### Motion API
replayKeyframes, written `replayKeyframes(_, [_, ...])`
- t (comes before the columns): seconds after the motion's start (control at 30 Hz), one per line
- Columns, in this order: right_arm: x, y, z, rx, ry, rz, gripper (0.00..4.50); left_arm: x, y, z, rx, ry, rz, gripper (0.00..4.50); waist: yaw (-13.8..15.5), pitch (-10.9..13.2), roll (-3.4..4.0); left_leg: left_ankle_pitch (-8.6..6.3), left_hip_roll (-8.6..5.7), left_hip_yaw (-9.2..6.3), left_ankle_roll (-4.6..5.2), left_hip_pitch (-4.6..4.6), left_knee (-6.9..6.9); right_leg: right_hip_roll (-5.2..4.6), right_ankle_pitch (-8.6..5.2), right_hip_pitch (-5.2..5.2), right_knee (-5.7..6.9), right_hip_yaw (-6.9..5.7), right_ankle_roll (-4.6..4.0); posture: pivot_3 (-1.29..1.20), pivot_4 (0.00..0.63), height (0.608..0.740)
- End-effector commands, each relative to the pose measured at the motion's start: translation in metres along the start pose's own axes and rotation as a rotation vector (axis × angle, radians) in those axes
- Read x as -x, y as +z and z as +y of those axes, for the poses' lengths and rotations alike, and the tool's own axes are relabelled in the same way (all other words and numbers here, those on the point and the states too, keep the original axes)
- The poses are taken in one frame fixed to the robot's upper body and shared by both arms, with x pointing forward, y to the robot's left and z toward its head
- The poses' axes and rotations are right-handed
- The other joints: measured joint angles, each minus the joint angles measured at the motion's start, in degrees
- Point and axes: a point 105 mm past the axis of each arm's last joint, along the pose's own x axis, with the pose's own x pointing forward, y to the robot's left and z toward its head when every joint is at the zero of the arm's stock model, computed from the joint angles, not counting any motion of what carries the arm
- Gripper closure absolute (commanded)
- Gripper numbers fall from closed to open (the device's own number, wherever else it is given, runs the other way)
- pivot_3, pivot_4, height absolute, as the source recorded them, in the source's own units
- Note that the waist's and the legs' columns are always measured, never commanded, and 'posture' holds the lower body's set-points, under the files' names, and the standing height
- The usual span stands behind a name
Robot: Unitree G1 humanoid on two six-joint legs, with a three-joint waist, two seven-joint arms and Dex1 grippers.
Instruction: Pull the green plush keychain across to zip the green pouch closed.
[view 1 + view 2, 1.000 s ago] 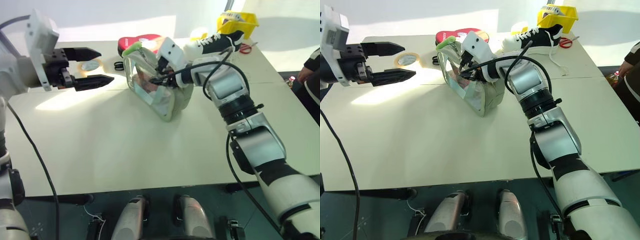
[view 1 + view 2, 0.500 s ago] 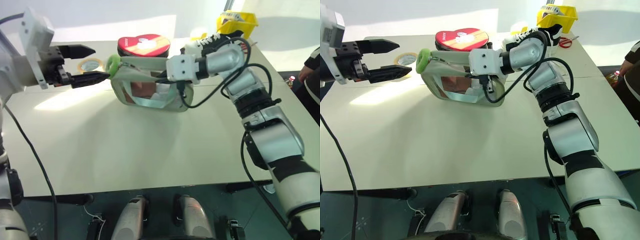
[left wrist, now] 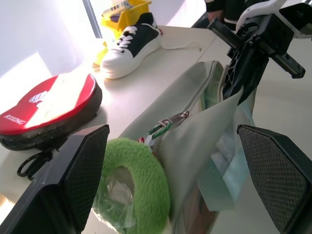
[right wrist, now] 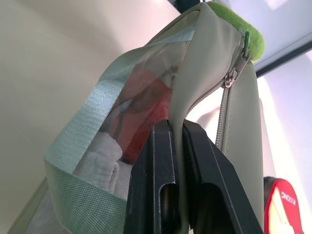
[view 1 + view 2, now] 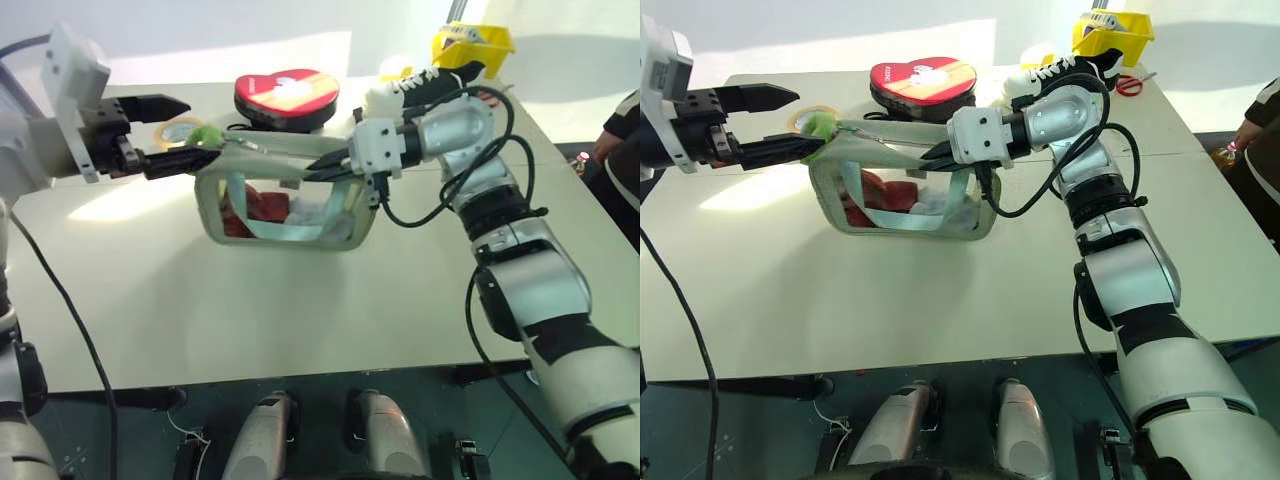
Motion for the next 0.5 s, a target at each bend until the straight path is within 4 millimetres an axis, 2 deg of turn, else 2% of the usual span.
replayKeyframes(0.03, [-0.001, 0.006, -0.007, 0.053, -0.046, -0.009, 4.47, 0.003, 0.015, -0.003, -0.048, -0.003, -0.032, 0.00, 0.08, 0.00, 0.00, 0.00, 0.00, 0.00, -0.01, 0.00, 0.00, 0.00, 0.00, 0.00, 0.01, 0.00, 0.00, 0.00, 0.150, 0.740])
replayKeyframes(0.17, [-0.005, 0.002, 0.009, 0.032, 0.034, 0.001, 4.47, 0.004, 0.014, -0.004, -0.045, -0.008, -0.022, 0.00, 0.13, 0.00, 0.00, 0.00, -0.01, 0.00, -0.01, 0.00, 0.00, 0.00, 0.00, 0.00, 0.00, 0.00, -0.01, 0.00, 0.150, 0.740])
replayKeyframes(0.27, [-0.005, 0.007, 0.009, 0.021, 0.030, -0.020, 3.50, 0.003, 0.013, -0.004, -0.043, -0.011, -0.020, 0.00, 0.01, 0.00, 0.00, 0.01, -0.01, 0.00, -0.01, 0.01, 0.00, 0.00, 0.00, 0.00, 0.05, 0.03, -0.01, 0.00, 0.150, 0.740])
replayKeyframes(0.4, [0.009, 0.018, -0.013, 0.027, -0.080, -0.013, 1.60, 0.003, 0.013, -0.003, -0.041, -0.010, -0.021, 0.00, 0.11, 0.00, 0.00, 0.03, 0.00, 0.00, -0.06, 0.03, 0.01, 0.00, 0.00, 0.00, 0.09, 0.03, -0.01, 0.00, 0.150, 0.740])
replayKeyframes(0.5, [0.038, 0.025, -0.027, 0.020, -0.168, 0.031, 1.60, 0.009, 0.010, 0.003, -0.032, 0.024, -0.013, 0.00, 0.39, 0.00, 0.00, 0.02, -0.01, -0.01, -0.07, 0.02, 0.02, -0.01, -0.01, 0.00, 0.08, 0.03, -0.02, 0.00, 0.150, 0.740])
